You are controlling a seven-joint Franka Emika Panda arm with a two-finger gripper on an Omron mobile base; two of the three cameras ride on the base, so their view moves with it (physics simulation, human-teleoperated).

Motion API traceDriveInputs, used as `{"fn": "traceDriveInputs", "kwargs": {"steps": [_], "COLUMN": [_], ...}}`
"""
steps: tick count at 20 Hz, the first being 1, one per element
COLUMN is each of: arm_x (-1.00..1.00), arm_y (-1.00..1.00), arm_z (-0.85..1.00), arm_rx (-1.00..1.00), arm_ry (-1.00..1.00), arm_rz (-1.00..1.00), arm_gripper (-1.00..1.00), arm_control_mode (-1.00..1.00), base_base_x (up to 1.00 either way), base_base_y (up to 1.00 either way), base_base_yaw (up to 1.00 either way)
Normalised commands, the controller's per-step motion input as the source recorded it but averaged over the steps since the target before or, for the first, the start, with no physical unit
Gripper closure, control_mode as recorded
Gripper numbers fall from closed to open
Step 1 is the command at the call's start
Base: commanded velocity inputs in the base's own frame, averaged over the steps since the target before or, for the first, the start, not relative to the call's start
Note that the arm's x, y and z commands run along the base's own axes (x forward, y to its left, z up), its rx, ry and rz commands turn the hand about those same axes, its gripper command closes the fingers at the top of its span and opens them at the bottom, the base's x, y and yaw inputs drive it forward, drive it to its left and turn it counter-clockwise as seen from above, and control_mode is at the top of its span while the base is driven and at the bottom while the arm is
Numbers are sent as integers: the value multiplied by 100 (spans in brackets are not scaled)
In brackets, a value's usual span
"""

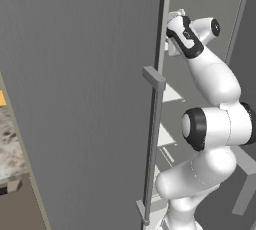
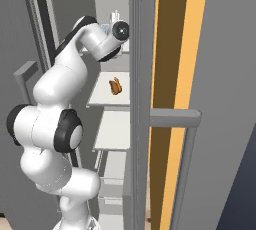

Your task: Open the freezer door, pick up the ice cube tray from the freezer, and place it on the dining counter.

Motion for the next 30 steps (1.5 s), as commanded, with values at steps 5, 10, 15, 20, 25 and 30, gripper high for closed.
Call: {"fn": "traceDriveInputs", "kwargs": {"steps": [5, 10, 15, 20, 25, 30], "arm_x": [-4, -22, -26, -19, -21, -37], "arm_y": [0, 0, 0, 0, 0, 0], "arm_z": [7, 15, 11, 3, 19, 26], "arm_rx": [0, 0, 0, 0, 0, 0], "arm_ry": [-3, -13, -5, -4, -1, 0], "arm_rz": [0, 0, 0, 0, 0, -1], "arm_gripper": [100, 100, 100, 100, 100, 100], "arm_control_mode": [-100, -100, -100, -100, -100, -100], "base_base_x": [0, 0, 0, 0, 0, 0], "base_base_y": [0, 0, 0, 0, 0, 0], "base_base_yaw": [0, 0, 0, 0, 0, 0]}}
